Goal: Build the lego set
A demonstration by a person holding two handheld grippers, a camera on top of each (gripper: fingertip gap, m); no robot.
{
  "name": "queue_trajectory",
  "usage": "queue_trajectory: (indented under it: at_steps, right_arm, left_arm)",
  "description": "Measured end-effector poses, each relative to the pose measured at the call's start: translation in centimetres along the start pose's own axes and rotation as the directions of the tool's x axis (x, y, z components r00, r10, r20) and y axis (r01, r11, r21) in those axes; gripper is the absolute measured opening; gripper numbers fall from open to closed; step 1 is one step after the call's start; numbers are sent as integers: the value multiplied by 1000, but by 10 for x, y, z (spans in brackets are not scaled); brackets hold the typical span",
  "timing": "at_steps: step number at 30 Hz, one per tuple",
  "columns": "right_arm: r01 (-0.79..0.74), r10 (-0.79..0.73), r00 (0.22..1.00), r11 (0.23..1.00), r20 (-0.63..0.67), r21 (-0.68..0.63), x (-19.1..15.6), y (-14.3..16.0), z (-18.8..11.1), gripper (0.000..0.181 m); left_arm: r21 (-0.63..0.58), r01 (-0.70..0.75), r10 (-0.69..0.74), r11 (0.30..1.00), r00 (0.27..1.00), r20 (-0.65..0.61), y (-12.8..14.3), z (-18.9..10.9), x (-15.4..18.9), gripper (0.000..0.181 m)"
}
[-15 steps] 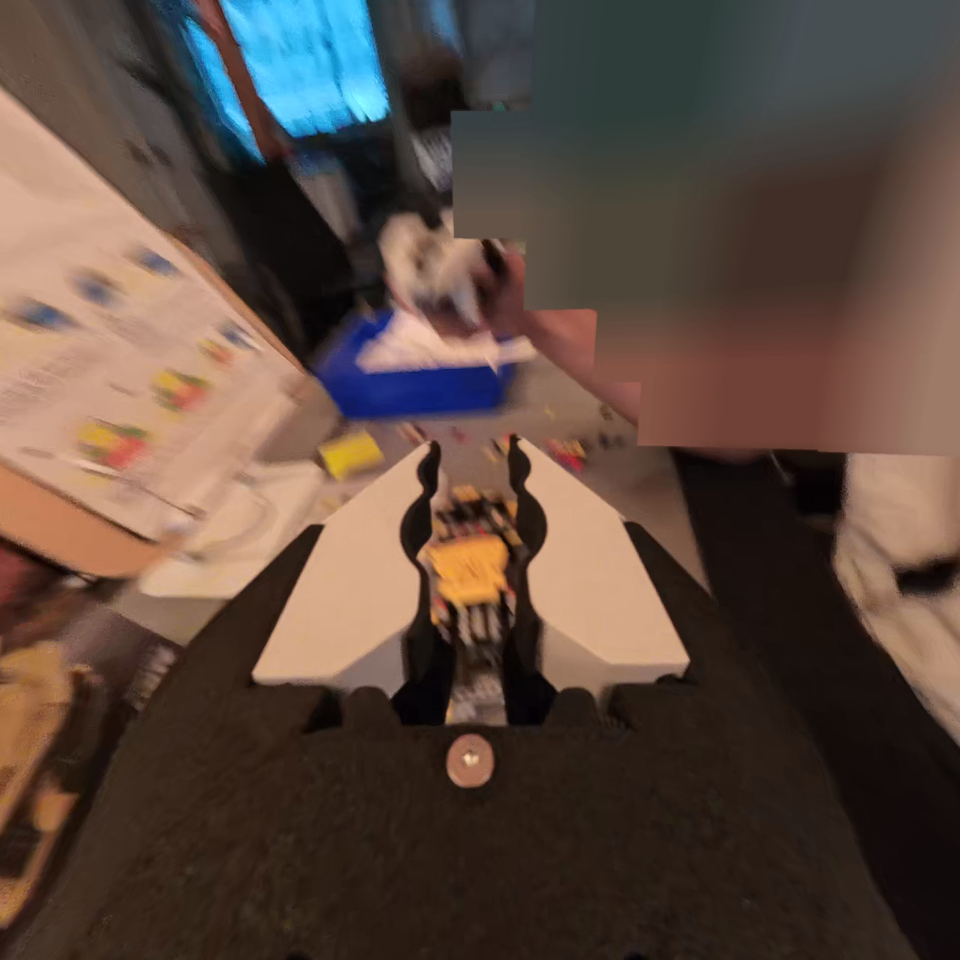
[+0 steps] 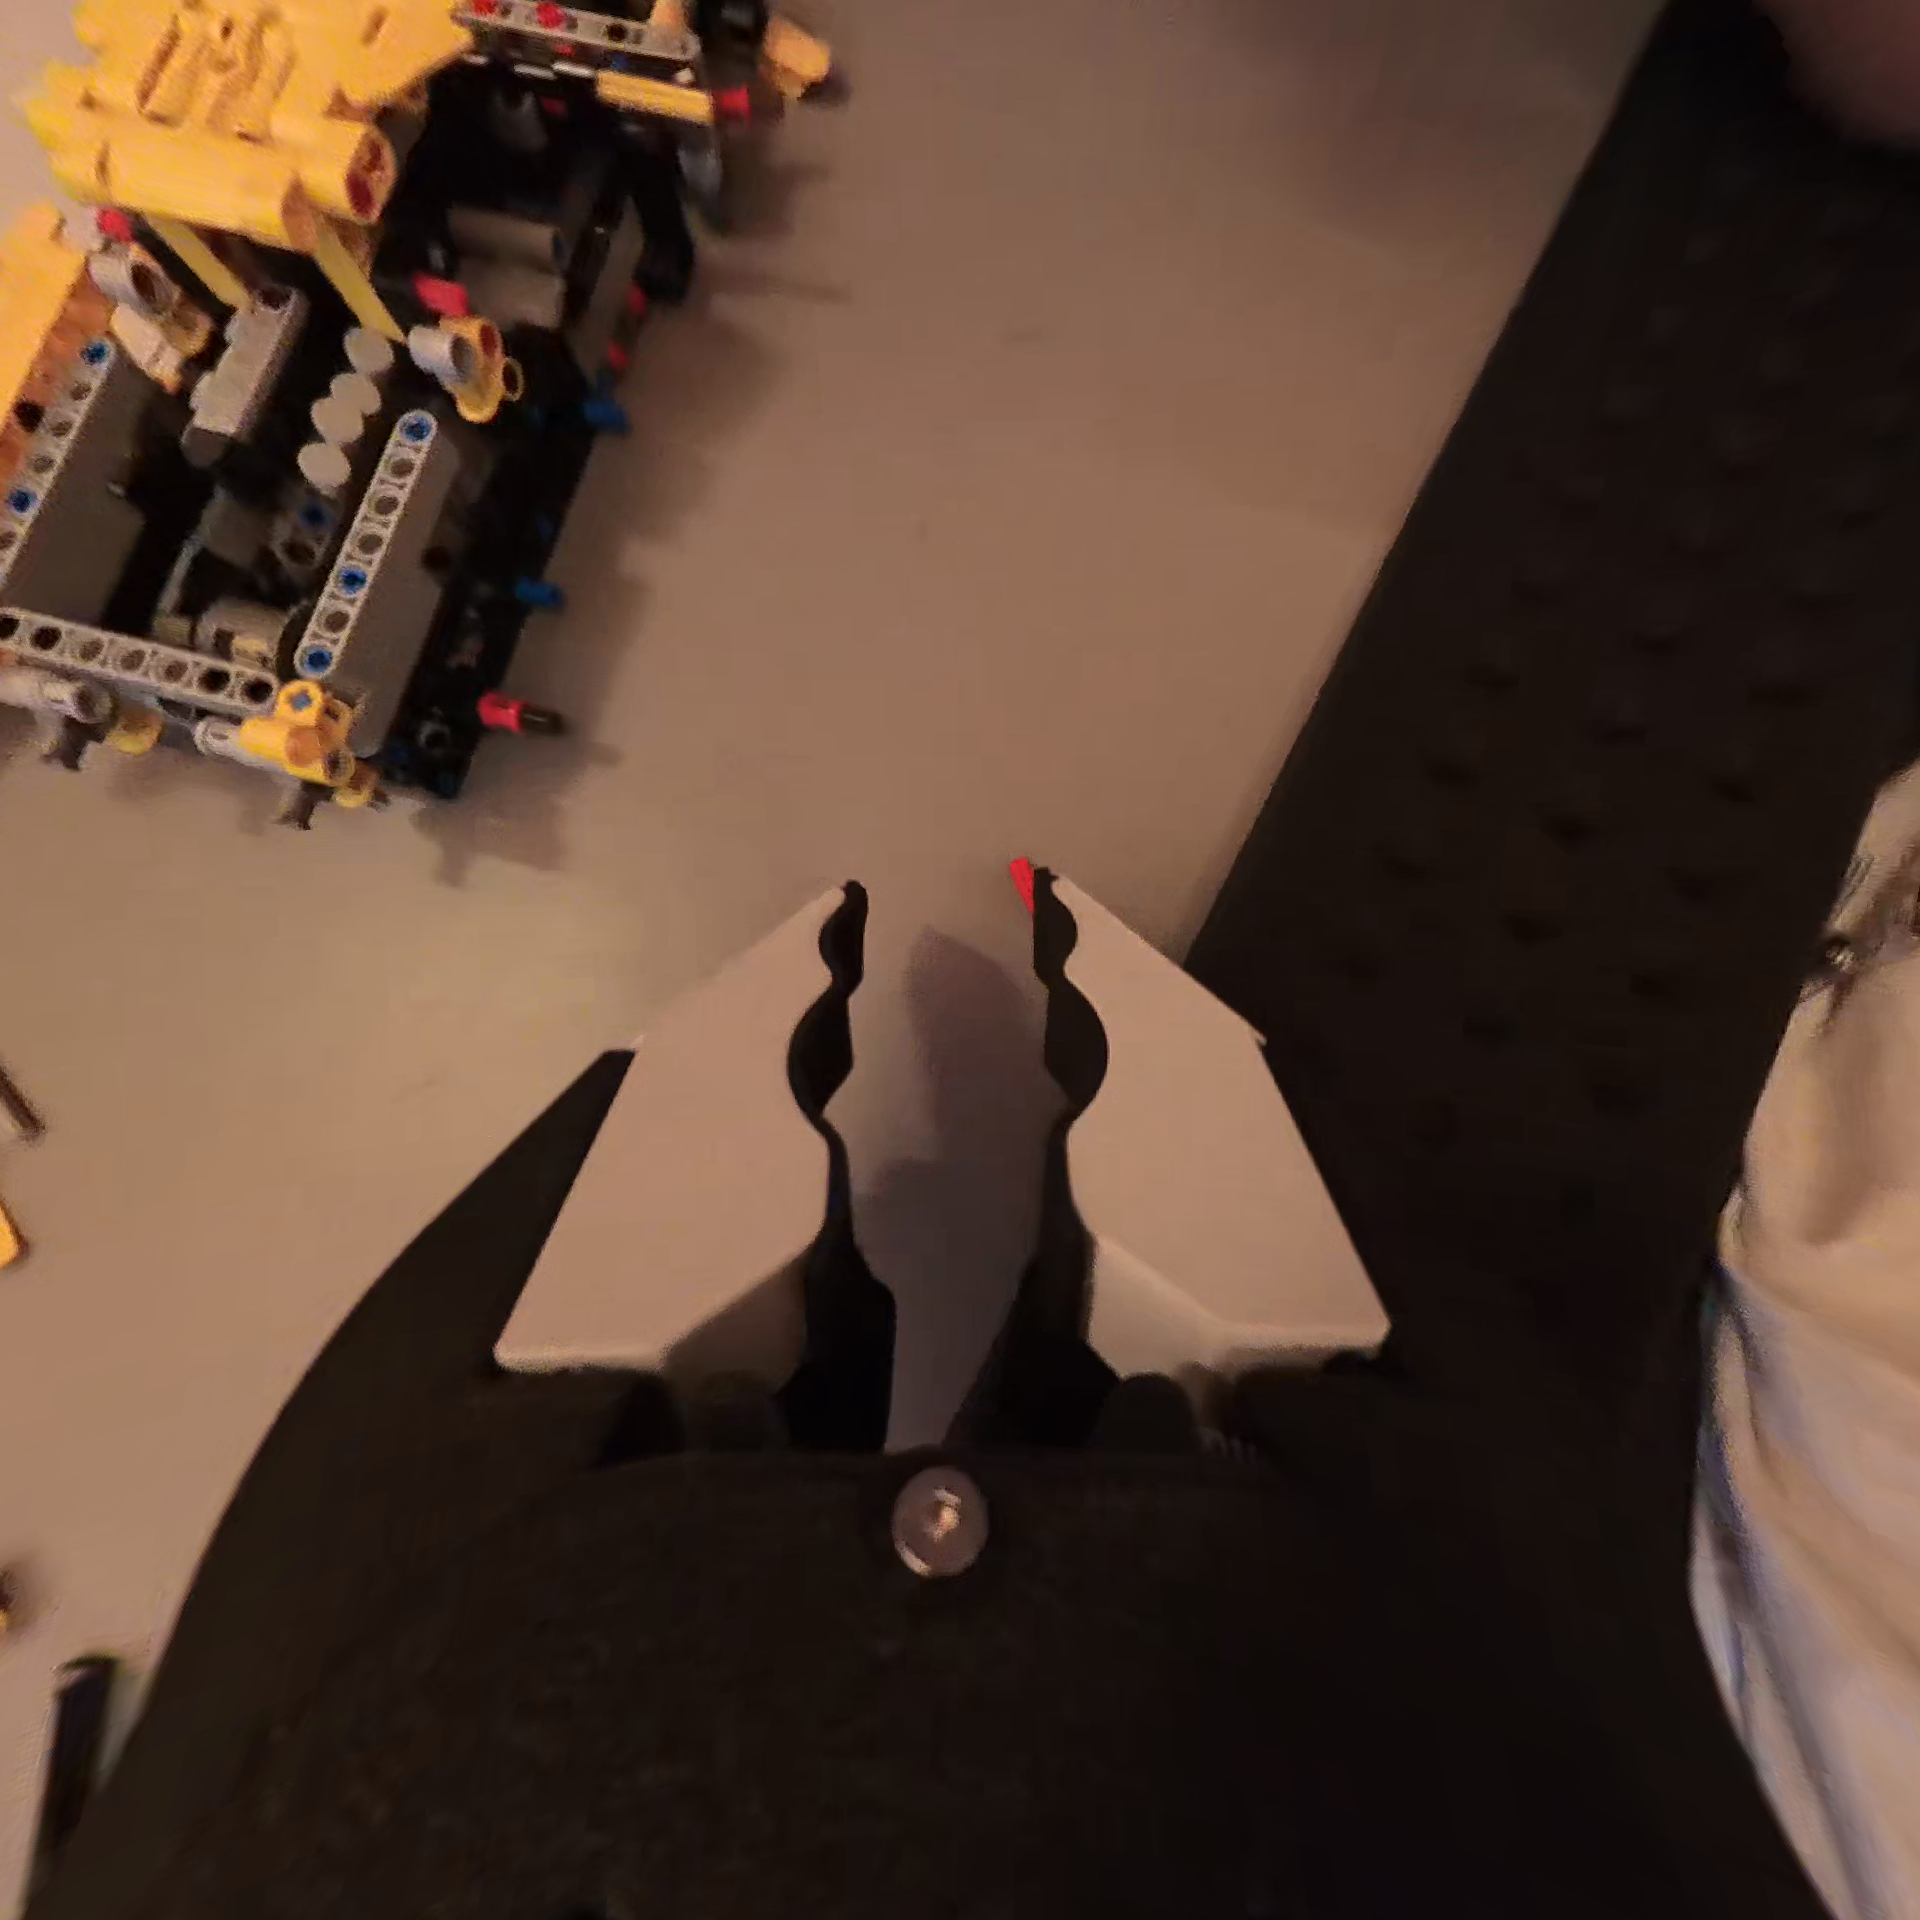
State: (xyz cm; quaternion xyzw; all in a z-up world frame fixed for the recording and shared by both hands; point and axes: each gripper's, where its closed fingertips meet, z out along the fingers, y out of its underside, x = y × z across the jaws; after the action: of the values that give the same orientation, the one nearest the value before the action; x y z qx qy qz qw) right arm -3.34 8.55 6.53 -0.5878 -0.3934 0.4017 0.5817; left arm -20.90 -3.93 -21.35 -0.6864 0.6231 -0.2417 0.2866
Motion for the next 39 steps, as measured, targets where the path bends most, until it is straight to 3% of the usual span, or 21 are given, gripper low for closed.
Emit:
queue_trajectory:
  at_steps: [6,10,18,21,25,26,28,30,32,35,39]
  right_arm:
    - [17,-18,1000,1000,11,11,-6,-6,-2,6]
    - [24,-24,1000,999,20,-36,-11,-2,6,6]
    - [40,-24,998,936,52,-349,-48,35,43,6]
    - [12,38,995,884,96,-468,-70,74,63,7]
    - [-122,193,978,836,78,-534,-99,160,74,7]
    - [-181,232,972,851,45,-493,-102,176,75,7]
    - [-315,333,943,889,-3,-332,-107,188,76,7]
    - [-424,428,904,893,-6,-149,-112,181,77,6]
    - [-478,477,876,878,68,1,-124,161,80,6]
    - [-491,476,867,866,150,94,-139,141,84,6]
    - [-497,467,858,860,215,114,-150,131,93,6]
  left_arm:
    - [-71,29,-30,997,1000,-2,3,10,16,28]
    - [-100,41,-41,994,999,2,4,15,18,11]
    - [-161,81,-86,984,996,-24,9,16,17,11]
    - [-194,53,-62,980,997,-38,10,15,17,4]
    - [-176,-17,20,984,1000,17,8,17,-2,3]
    - [-123,-41,47,992,998,44,2,15,-11,3]
    - [159,-27,20,987,999,44,-36,-3,-21,3]
    - [433,55,-38,900,998,-48,-77,-32,-22,3]
    - [586,87,-30,806,994,-107,-101,-56,-21,3]
    - [684,156,-23,713,980,-199,-120,-75,-14,4]
    - [704,183,-5,686,969,-247,-127,-80,-5,3]
